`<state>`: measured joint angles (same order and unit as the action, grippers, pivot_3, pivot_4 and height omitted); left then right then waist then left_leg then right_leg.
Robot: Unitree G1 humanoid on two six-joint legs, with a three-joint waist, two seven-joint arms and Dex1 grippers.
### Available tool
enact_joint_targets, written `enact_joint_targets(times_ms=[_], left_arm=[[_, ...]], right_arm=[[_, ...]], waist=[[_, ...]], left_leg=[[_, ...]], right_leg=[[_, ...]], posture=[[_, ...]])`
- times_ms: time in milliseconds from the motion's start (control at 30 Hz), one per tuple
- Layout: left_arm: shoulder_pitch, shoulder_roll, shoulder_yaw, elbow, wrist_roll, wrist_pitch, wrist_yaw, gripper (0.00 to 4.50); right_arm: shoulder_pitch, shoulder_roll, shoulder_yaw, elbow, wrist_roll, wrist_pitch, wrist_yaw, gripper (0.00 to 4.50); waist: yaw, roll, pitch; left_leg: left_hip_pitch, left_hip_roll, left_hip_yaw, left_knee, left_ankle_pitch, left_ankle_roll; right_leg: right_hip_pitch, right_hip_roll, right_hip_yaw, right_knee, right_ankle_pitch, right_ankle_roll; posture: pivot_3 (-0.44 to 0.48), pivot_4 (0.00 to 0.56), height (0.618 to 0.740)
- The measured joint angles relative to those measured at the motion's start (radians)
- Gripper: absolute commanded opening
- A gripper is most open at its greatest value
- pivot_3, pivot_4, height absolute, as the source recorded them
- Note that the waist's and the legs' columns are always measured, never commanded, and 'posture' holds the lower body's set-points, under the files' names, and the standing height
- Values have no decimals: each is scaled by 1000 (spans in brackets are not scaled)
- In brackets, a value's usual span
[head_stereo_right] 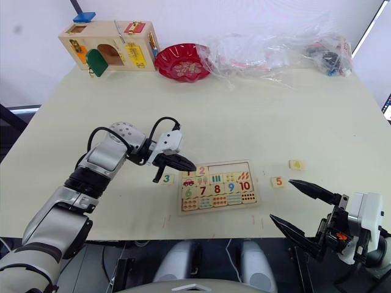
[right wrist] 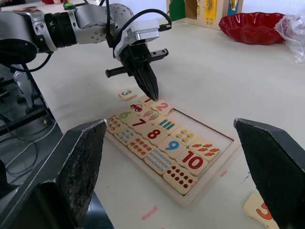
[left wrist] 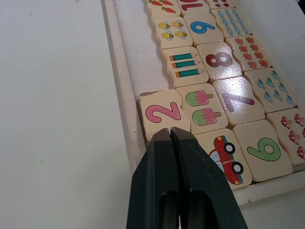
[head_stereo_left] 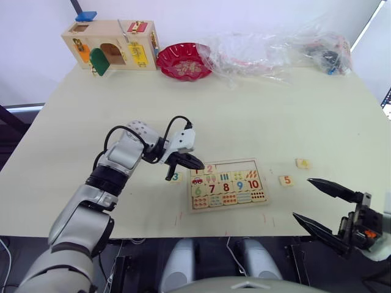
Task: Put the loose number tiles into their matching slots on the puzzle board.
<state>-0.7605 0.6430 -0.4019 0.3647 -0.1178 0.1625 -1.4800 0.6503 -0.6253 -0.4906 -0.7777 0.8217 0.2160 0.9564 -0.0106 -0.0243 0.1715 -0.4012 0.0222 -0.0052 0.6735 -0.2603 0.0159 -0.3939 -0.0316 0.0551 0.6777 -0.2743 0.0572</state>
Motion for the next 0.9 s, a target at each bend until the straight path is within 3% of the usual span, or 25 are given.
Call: enact_joint_targets(times_ms=[767, 900], left_arm=[[19, -17, 1, -5, 18, -7, 4, 61], [50, -14, 83, -79, -62, 111, 16, 61]], right_arm=[[12, 0, 0, 0, 1, 0, 6, 4500], [25, 1, -2, -3, 1, -2, 9, 4500]], waist=[[0, 0, 0], [-2, 0, 0]], left_leg=[[0, 0, 0, 0, 0, 0], [0, 1, 0, 0, 0, 0]], right_leg=[[0, 0, 0, 0, 0, 0], [0, 0, 0, 0, 0, 0]], posture=[[0, 150, 740], [0, 150, 740]])
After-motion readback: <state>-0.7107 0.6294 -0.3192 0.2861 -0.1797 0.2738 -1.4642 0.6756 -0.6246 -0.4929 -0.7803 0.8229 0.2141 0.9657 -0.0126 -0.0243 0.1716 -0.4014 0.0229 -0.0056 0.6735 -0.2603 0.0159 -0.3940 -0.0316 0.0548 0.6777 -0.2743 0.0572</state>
